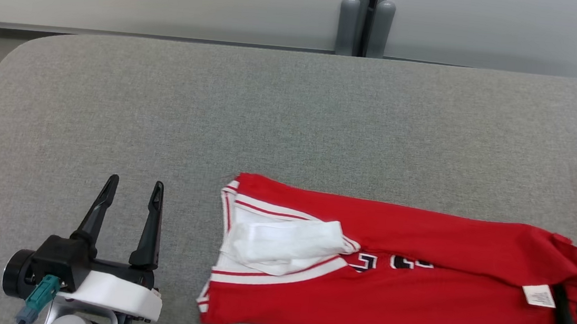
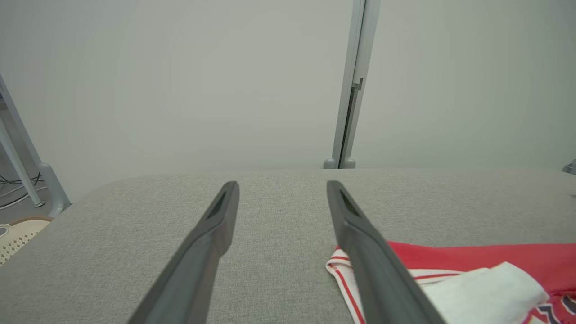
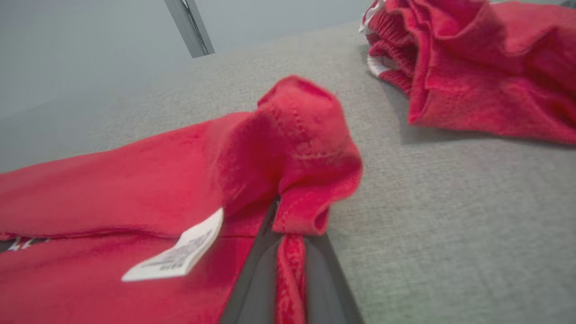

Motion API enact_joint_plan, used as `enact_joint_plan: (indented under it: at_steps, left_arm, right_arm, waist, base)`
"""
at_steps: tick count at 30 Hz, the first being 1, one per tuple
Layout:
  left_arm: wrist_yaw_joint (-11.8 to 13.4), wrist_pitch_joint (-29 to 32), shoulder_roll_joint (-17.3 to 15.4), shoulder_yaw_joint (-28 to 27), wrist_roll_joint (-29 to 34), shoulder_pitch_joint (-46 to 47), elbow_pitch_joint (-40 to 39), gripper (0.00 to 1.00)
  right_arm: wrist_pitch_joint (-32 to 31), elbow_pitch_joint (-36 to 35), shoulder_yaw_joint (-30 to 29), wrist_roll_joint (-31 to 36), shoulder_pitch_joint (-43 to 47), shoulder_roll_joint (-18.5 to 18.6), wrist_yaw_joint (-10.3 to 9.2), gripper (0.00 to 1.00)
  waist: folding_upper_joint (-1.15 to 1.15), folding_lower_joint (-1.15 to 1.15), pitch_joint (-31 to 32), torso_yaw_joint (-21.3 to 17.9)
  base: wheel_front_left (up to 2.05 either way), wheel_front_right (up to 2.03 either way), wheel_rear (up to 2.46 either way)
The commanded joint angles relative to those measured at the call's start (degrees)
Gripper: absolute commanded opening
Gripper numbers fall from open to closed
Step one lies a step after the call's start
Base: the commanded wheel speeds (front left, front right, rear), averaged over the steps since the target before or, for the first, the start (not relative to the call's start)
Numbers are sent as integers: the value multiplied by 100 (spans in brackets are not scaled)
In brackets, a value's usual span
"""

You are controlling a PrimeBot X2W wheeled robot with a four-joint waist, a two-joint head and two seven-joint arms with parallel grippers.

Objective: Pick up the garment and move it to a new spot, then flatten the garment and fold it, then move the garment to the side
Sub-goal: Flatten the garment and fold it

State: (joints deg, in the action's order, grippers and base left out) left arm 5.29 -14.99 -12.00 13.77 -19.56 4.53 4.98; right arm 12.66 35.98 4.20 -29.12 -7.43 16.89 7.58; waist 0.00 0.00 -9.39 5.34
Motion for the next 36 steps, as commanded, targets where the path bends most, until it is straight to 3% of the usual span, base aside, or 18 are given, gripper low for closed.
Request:
enact_joint_plan:
  at_steps: [1,5,10,13,19,24,28,29,30,31,36]
  left_arm:
    - [9,-16,-14,-36,-11,-59,12,100]
    - [29,-19,-17,-58,-18,-140,10,100]
    - [42,-20,-21,-50,-22,-189,11,100]
    - [51,-17,-31,-27,-16,-217,0,100]
    - [31,32,-28,63,1,-157,-18,100]
    - [-3,53,22,151,-7,-57,-5,100]
    - [-29,41,67,224,-14,18,33,100]
    - [-39,38,69,229,-20,40,50,100]
    - [-46,33,69,227,-26,68,64,100]
    - [-51,29,67,219,-35,88,75,100]
    - [-29,19,59,169,-55,86,115,100]
  right_arm:
    - [49,-69,-104,-15,64,157,-16,0]
    - [54,-373,-256,94,102,370,-16,0]
    - [-83,-1114,-56,370,-54,309,-14,0]
    - [-335,-1819,324,627,-203,98,-10,0]
    - [-1032,-2646,1448,671,-489,-808,-10,0]
    - [-1135,-2120,2318,488,-717,-1284,-10,0]
    - [-1008,-1383,2832,249,-882,-1372,-10,0]
    - [-946,-1245,2957,142,-924,-1377,-9,5]
    - [-869,-1147,3088,24,-959,-1391,-9,58]
    - [-803,-1039,3193,-65,-1005,-1389,-9,100]
    - [-405,-876,3644,-356,-1294,-1387,-10,100]
  waist:
    - [0,0,80,-52]
    - [0,0,204,-131]
    - [0,0,336,-191]
    - [0,0,415,-208]
    - [0,0,492,-74]
    - [0,0,431,178]
    - [0,0,318,381]
    - [0,0,290,416]
    - [0,0,268,441]
    - [0,0,247,456]
    - [0,0,189,431]
  base:
    - [0,0,0]
    - [0,0,0]
    - [0,0,0]
    - [0,0,0]
    - [0,0,0]
    - [0,0,0]
    - [0,0,0]
    - [0,0,0]
    - [0,0,0]
    - [0,0,0]
    - [0,0,0]
